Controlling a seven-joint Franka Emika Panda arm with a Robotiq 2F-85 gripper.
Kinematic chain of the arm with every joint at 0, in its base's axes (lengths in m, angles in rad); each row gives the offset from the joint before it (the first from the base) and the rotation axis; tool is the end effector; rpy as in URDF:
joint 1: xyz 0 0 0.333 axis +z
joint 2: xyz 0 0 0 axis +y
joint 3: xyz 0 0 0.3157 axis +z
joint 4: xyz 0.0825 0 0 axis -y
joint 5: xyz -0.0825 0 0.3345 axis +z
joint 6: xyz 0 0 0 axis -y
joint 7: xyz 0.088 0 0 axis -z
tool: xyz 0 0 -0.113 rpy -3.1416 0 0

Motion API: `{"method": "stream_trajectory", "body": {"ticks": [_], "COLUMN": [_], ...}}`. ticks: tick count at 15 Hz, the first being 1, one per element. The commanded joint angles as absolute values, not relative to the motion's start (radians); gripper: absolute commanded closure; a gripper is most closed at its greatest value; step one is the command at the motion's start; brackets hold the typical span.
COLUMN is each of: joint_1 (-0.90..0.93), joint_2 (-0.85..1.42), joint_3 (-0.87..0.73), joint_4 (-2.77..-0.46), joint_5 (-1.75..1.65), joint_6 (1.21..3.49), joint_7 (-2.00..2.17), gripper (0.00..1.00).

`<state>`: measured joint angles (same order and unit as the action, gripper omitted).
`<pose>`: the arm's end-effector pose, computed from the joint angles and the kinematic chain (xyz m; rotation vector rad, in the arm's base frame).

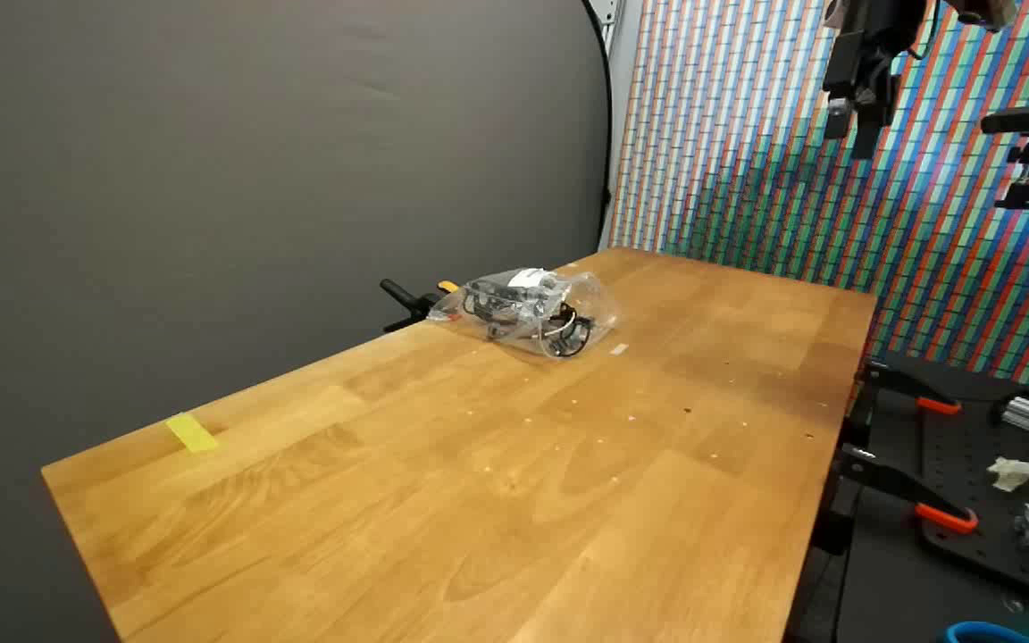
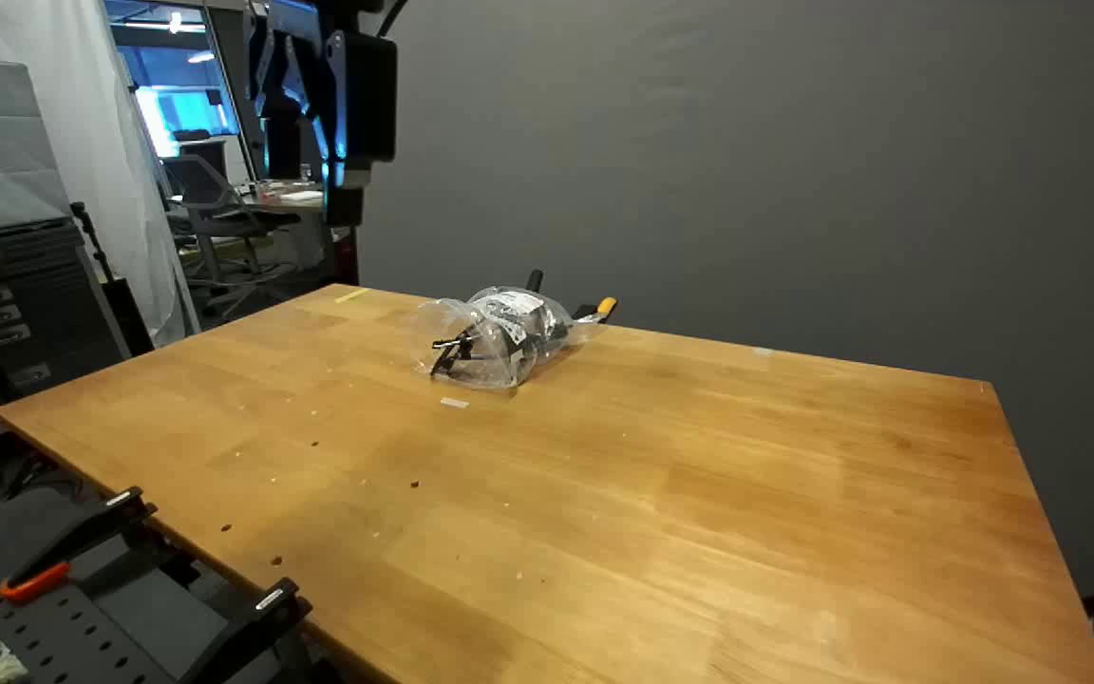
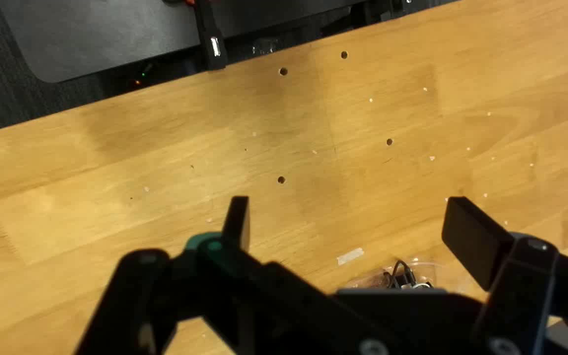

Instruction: Remove the contents in the packaging.

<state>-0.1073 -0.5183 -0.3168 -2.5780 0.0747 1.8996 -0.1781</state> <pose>0.2935 -0.1290 0.4313 -2.8540 0.3197 0.1659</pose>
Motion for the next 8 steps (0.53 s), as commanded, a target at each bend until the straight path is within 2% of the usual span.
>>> {"method": "stream_trajectory", "body": {"ticks": [1,8], "joint_1": [-0.137,-0.132], "joint_2": [-0.513,-0.496], "joint_3": [-0.289,-0.273], "joint_4": [-2.574,-2.586], "joint_5": [0.088,0.104], "joint_6": [1.895,1.954], "joint_7": [-0.191,-0.156], "gripper": [0.00,0.00]}}
